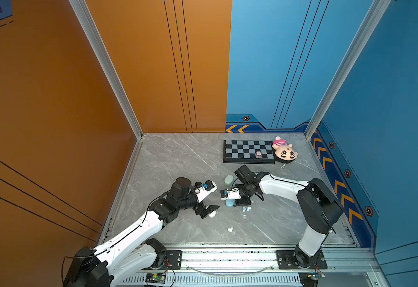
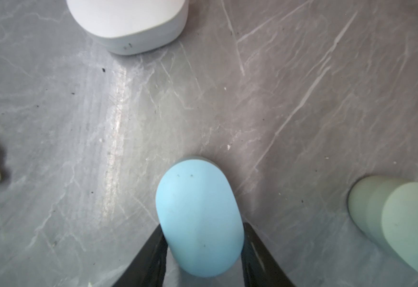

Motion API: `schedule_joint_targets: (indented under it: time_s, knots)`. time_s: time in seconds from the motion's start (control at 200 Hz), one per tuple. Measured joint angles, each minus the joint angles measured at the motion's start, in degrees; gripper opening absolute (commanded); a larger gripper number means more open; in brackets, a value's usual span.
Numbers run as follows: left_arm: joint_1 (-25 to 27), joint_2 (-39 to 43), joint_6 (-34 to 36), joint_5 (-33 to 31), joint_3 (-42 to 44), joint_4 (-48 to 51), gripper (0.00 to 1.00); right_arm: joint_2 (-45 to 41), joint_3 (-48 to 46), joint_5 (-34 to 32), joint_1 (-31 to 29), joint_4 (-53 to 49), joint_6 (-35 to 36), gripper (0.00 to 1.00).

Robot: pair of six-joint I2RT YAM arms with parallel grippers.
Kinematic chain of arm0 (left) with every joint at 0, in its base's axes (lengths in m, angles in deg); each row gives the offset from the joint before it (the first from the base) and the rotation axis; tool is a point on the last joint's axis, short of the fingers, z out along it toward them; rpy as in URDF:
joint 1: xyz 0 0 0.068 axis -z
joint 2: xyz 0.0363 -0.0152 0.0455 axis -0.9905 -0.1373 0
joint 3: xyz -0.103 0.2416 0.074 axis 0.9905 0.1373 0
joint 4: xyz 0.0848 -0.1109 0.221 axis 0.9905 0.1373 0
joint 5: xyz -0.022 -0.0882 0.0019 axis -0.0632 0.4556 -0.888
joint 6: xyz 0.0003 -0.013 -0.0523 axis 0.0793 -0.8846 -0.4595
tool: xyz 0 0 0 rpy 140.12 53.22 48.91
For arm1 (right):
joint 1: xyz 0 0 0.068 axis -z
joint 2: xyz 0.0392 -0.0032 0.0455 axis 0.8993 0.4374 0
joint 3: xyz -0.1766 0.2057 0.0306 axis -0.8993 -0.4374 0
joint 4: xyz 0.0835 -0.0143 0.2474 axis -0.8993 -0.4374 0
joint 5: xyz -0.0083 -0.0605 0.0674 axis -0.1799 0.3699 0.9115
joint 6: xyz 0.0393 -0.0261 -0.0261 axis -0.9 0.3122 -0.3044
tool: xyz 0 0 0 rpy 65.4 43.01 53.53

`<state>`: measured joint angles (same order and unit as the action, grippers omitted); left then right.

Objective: Insert the wireless bluetooth earbuds into the charging case

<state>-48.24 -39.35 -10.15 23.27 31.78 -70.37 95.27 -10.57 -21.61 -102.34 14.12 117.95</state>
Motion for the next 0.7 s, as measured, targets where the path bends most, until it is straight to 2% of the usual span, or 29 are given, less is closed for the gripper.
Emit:
schedule_joint_targets:
  time_s: [0.15,0.445,0.701]
  knots:
    - [0.00,0.07,0.00,-0.15,0.00,0.02,0.96,0.94,1.20,-0.17,-0.44,-0.02,0.00,0.44]
    - [0.00,0.66,0.02,-0.22,0.04,0.07,0.96,1.38,1.88,-0.37,-0.79,0.00,-0.04,0.27]
    - [0.00,1.16,0.00,-0.85,0.11,0.07,0.96,1.38,1.88,-0.37,-0.76,0.13,-1.36,0.21]
